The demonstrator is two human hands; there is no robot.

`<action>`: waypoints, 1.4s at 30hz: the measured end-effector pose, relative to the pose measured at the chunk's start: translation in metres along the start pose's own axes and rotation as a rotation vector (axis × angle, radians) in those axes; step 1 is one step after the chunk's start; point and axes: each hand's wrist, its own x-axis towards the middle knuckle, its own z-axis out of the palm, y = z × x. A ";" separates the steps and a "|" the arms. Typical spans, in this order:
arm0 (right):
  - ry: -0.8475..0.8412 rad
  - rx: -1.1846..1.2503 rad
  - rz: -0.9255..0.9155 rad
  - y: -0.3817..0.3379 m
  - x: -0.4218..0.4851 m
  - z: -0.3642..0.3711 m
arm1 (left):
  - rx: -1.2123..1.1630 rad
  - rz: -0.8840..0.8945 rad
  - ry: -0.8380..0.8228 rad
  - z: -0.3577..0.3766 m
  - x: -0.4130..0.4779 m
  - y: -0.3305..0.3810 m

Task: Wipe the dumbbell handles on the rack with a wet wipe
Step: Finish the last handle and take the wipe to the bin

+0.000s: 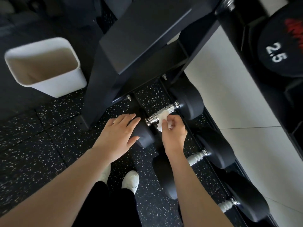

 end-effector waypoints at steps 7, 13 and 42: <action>-0.158 -0.213 -0.099 -0.053 -0.053 -0.051 | 0.047 -0.170 -0.237 -0.083 -0.031 0.029; -0.335 -0.445 -0.412 -0.114 -0.097 -0.113 | 0.091 -0.276 -0.362 -0.166 -0.075 0.051; -0.449 -0.011 -0.521 -0.323 -0.197 -0.113 | 0.134 -0.700 0.269 -0.375 -0.250 -0.017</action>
